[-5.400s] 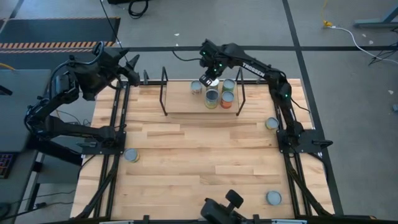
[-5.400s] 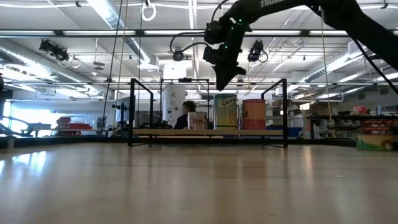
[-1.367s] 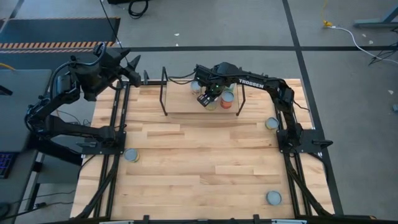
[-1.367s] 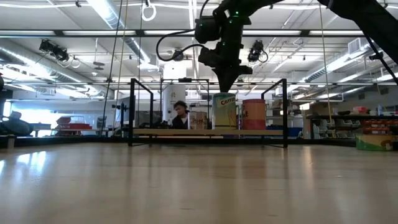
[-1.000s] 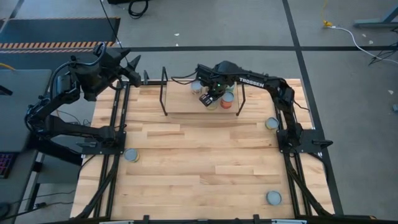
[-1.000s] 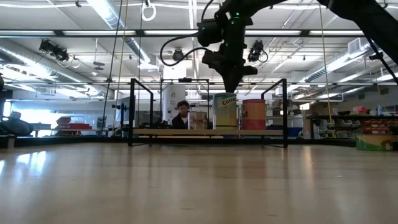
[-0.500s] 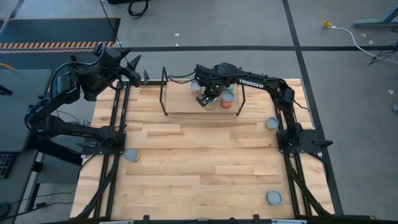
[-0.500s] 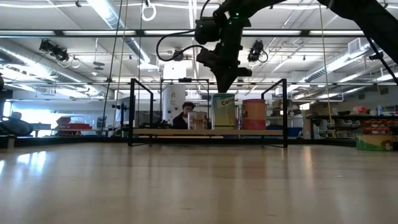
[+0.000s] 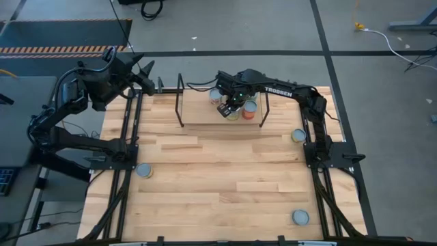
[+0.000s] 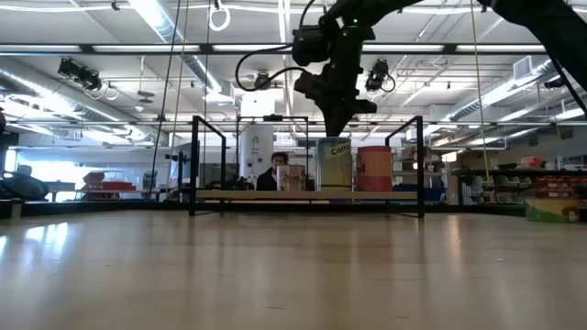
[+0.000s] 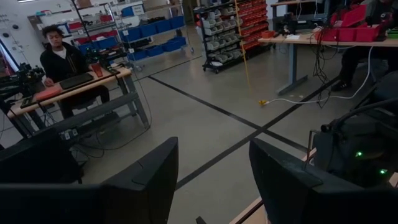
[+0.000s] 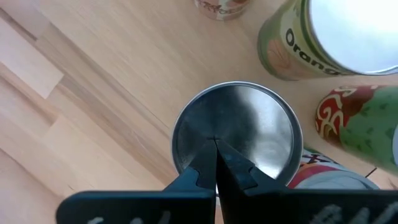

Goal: Pick and place cans onto a shelf
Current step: Adjust the canned goods on the shelf, then put the canned peaches on the shelf

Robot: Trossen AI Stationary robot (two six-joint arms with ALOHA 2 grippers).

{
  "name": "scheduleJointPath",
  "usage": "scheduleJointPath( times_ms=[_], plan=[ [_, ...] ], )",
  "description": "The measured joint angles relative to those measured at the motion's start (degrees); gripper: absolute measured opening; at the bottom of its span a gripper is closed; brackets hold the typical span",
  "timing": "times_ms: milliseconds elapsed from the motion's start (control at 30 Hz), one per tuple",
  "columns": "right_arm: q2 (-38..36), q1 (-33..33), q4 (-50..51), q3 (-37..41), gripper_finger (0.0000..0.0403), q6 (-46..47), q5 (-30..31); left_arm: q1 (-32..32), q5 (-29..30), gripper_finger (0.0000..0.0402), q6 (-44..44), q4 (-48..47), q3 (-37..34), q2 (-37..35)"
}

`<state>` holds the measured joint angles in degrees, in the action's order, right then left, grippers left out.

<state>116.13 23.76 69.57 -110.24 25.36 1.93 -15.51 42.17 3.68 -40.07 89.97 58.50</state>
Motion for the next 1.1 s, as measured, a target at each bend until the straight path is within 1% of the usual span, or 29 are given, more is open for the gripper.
scheduleJointPath(
  times_ms=[267,400,500,633,800,900,967,1033,1100],
  plan=[
    [-1.3,0.1,-1.3,0.2,0.0004,-0.4,0.4,0.0,0.0,0.0204,0.0,0.0,0.0,0.0],
    [-0.7,0.4,-2.0,0.3,0.0004,-1.1,0.4,0.0,0.0,0.0204,0.0,0.0,0.0,0.0],
    [-0.5,0.4,-4.5,1.1,0.0004,-1.0,-0.2,0.0,0.0,0.0204,0.0,0.0,0.0,0.0],
    [-0.5,0.4,-4.1,1.0,0.0004,-1.1,0.0,0.0,0.0,0.0204,0.0,0.0,0.0,0.0],
    [-0.8,-0.7,-1.4,-2.4,0.0004,0.1,1.1,0.0,0.0,0.0204,0.0,0.0,0.0,0.0],
    [-4.0,-3.8,0.4,-5.0,0.0004,-0.3,5.8,0.0,0.0,0.0204,0.0,0.0,0.0,0.0],
    [-8.1,-7.1,0.6,-5.2,0.0007,-1.4,11.1,0.0,0.0,0.0204,0.0,0.0,0.0,0.0],
    [-12.6,-10.7,1.7,-5.1,0.0011,-2.2,17.6,0.0,0.0,0.0204,0.0,0.0,0.0,0.0],
    [-17.1,-14.0,3.0,-4.5,0.0020,-3.1,22.6,0.0,0.0,0.0204,0.0,0.0,0.0,0.0]
  ],
)
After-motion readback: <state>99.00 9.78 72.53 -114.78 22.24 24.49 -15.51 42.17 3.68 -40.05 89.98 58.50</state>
